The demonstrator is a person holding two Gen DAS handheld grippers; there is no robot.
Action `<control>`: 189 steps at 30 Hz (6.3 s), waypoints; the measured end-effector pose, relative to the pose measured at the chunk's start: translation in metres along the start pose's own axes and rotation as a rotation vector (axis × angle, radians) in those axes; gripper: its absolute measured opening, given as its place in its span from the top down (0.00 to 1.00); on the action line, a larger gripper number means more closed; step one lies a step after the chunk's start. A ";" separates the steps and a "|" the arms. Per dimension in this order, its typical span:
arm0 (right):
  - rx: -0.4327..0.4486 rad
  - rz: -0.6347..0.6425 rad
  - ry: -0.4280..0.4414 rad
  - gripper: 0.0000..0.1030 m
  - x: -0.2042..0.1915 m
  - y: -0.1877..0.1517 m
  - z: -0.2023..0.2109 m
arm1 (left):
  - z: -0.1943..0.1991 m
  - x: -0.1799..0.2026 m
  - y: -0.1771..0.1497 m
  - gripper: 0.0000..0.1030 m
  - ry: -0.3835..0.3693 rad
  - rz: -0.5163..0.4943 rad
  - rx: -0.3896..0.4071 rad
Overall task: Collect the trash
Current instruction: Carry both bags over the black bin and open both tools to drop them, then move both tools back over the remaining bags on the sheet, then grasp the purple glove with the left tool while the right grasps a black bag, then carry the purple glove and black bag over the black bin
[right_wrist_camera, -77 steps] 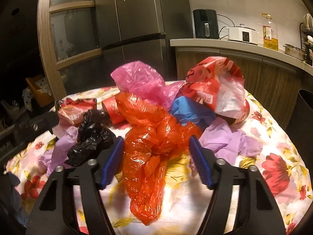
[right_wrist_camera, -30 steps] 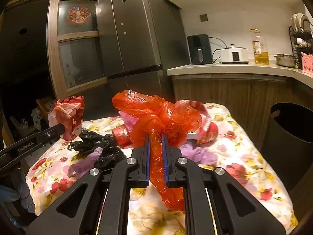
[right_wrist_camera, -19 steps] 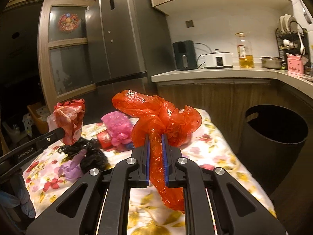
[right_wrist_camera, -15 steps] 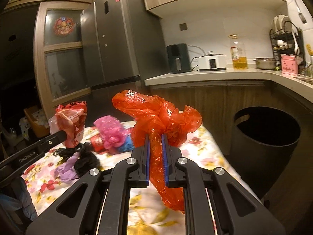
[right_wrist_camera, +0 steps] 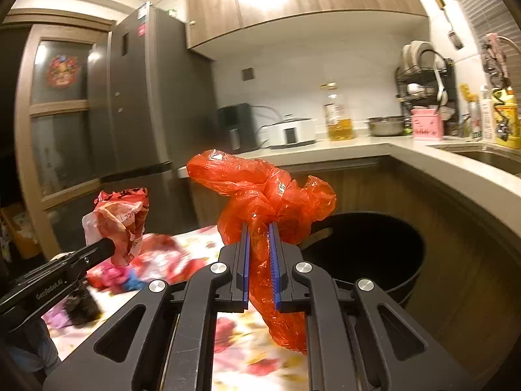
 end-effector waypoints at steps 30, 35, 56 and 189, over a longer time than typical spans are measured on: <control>0.034 -0.067 -0.094 0.82 0.092 0.035 -0.045 | -0.139 0.114 0.028 0.93 -0.249 -0.081 -0.004; 0.034 -0.076 -0.096 0.71 0.095 0.037 -0.046 | -0.148 0.119 0.025 0.92 -0.269 -0.083 -0.022; -0.011 -0.102 -0.088 0.32 0.078 0.019 -0.024 | -0.090 0.065 -0.005 0.22 0.017 -0.031 -0.075; -0.108 -0.045 0.164 0.81 -0.031 -0.021 -0.005 | 0.020 -0.022 -0.006 0.96 0.251 -0.039 -0.093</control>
Point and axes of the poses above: each gripper's, at about its wrist camera, not at the fingertips, and z roughly against the way its jaws point, x to its right, y to its top, the point moved 1 cm from there along -z, roughly the way its jaws point, and after that the axes turned 14 degrees about -z, right-handed, at the moved point
